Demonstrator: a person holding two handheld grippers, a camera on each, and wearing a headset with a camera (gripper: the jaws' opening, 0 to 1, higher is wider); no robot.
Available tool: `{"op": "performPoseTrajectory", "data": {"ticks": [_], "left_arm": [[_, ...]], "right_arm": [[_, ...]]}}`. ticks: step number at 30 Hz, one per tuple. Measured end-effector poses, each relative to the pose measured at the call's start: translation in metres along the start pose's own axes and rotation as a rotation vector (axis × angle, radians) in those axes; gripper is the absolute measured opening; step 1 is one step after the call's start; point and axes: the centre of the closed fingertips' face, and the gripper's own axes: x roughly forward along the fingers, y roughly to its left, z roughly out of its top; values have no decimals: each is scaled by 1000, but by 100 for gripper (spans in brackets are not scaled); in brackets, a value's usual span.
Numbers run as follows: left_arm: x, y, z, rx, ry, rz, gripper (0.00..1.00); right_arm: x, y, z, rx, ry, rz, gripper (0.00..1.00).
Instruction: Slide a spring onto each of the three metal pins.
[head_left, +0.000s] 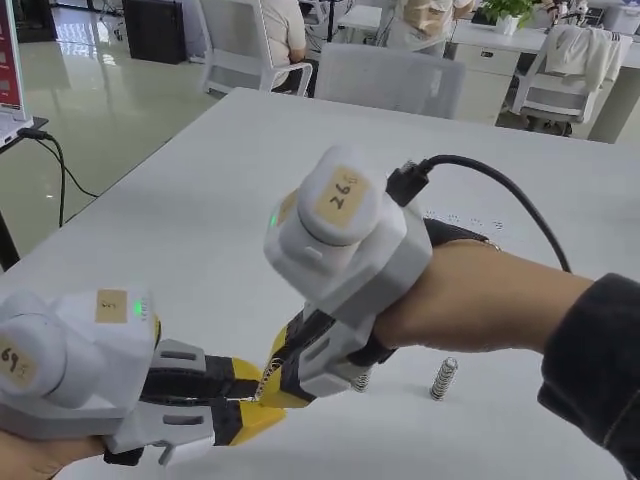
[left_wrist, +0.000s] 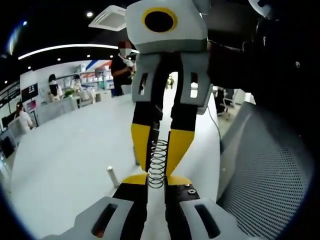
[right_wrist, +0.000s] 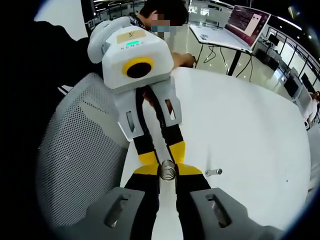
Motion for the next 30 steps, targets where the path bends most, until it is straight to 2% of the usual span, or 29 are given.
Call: {"op": "performPoseTrajectory", "data": {"ticks": [7,17,30], "left_arm": [[-1,4,-6,-33,6,19,15],[-3,8,-11,-74,12,45,27],[-5,10,-20,-110,32,73,40]], "right_arm": [[-4,-6,-1,6,1,-16,8],[-12,-23,-10,17,22,-60,8],[-18,-50,-20,28,54,-127,8]]}}
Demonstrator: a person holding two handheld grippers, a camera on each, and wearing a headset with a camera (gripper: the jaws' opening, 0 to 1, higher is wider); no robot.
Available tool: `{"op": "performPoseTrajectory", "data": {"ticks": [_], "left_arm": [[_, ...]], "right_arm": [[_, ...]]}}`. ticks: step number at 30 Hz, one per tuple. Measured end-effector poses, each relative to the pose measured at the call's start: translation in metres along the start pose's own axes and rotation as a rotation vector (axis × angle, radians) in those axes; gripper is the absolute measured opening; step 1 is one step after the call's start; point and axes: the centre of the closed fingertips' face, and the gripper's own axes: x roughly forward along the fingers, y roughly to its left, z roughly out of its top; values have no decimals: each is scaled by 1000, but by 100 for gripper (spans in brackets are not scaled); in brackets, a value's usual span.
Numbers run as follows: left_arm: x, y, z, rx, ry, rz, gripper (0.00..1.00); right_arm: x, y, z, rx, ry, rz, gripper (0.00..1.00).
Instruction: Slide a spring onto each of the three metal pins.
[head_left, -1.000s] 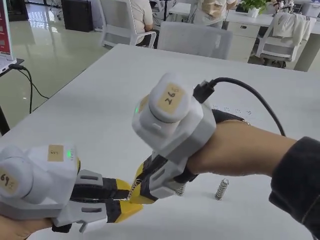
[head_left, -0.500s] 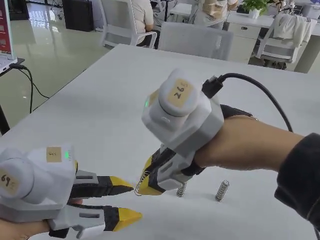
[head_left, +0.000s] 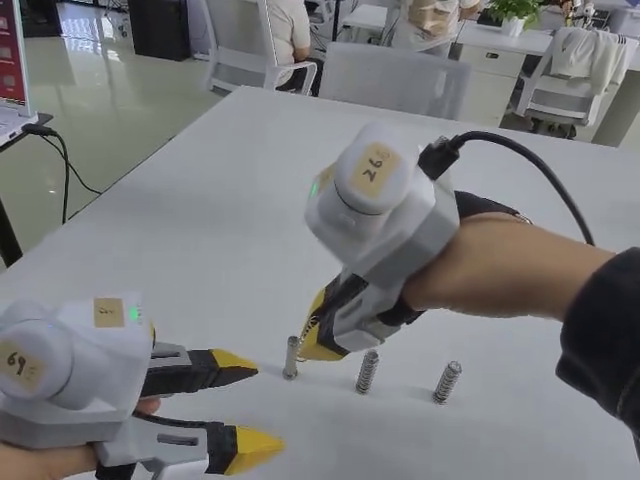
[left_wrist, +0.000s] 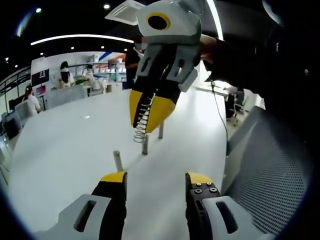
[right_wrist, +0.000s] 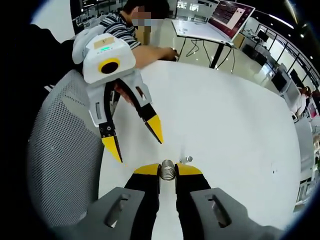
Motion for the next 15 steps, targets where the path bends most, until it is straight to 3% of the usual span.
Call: {"op": "performPoseTrajectory", "data": {"ticks": [8,15], "left_arm": [[-1,6,-5,-31,3,26,50],[-1,11,-9,-52,17,56,65]], "right_arm": [[1,-14,-1,0,10,-27,8],[6,-22,-2,-14,24,-43,8]]}}
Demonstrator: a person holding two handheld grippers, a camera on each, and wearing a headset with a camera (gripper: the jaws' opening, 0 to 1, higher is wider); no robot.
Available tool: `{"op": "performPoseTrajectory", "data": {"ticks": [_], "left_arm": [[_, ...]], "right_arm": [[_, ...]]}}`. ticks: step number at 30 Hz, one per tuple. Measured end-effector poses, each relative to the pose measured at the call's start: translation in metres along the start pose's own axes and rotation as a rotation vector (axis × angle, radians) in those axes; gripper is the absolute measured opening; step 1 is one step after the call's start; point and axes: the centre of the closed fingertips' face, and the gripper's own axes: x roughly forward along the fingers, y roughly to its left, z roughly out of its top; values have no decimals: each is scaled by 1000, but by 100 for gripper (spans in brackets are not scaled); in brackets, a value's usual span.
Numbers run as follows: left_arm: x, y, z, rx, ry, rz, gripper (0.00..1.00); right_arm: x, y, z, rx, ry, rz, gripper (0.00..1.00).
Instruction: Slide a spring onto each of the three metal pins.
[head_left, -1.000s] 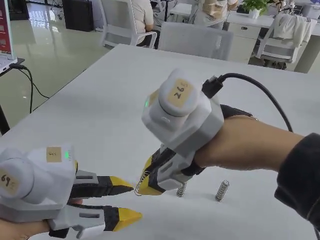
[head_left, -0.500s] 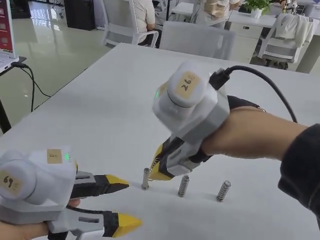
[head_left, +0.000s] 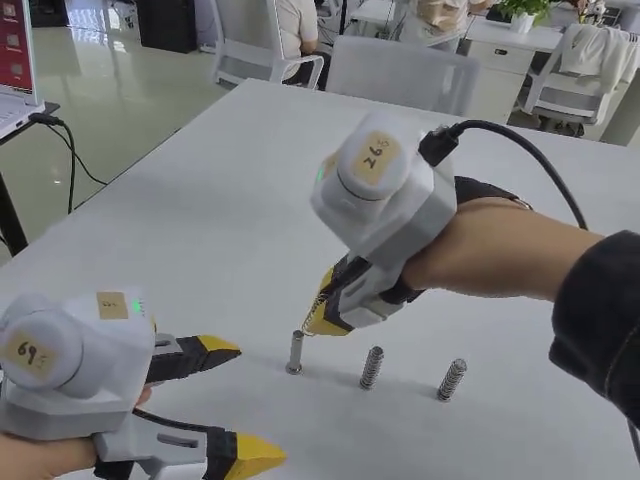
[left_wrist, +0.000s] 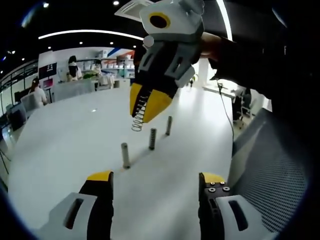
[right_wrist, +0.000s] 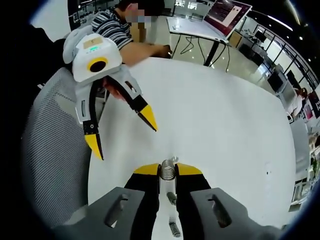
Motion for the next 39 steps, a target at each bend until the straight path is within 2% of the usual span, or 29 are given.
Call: {"op": "performPoseTrajectory", "data": {"ticks": [12,17,31,39], "left_arm": [[0,3,-2,-2,12,14,75],[0,4,-2,-1,11,17,78],[1,1,-3,1,15,3,76],[2,0,-3,2,17,0,75]], "right_arm": [[21,-12,1,-11,33,12,8],[30,-15,-5,-14,68,19,9],[39,-15,-9,4,83,41,9],[43,-14,-6,17,90,56,9]]}}
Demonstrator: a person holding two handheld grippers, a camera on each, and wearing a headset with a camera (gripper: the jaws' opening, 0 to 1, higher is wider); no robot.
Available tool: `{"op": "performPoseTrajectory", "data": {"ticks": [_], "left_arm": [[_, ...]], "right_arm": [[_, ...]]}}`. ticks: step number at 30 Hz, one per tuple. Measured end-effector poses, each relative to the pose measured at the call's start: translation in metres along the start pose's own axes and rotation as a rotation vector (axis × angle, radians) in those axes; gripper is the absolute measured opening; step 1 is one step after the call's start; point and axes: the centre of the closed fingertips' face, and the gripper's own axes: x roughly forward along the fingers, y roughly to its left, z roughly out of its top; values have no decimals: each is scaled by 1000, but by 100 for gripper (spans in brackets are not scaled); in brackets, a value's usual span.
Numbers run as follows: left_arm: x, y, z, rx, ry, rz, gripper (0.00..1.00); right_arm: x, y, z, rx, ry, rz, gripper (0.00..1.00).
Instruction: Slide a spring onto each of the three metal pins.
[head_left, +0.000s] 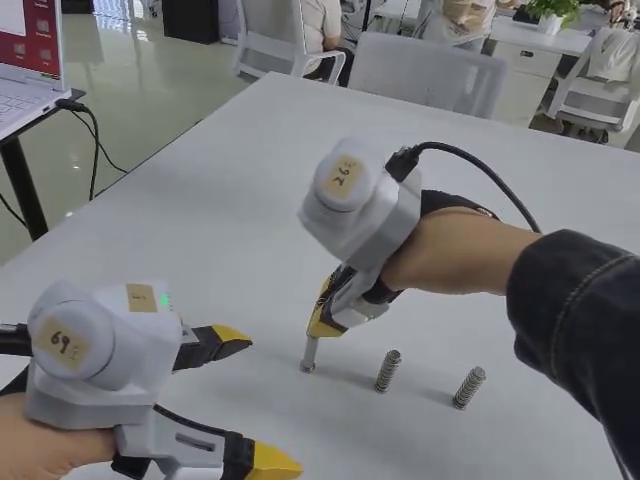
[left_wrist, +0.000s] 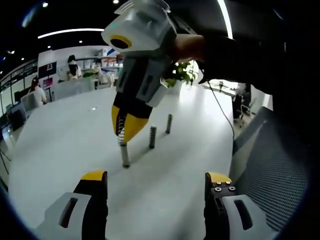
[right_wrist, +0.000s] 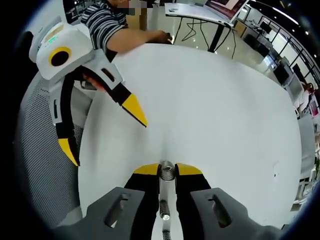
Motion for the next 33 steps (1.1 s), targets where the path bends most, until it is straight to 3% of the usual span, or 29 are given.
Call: {"op": "performPoseTrajectory", "data": {"ticks": [16,33], "left_arm": [[0,-1,1,0,-1,-1,74],[1,0,0,-2,-1,-7,74]], "right_arm": [[-1,-2,-2,-1,27,-8,8],[-3,-4,-1,14,17,-8,8]]}}
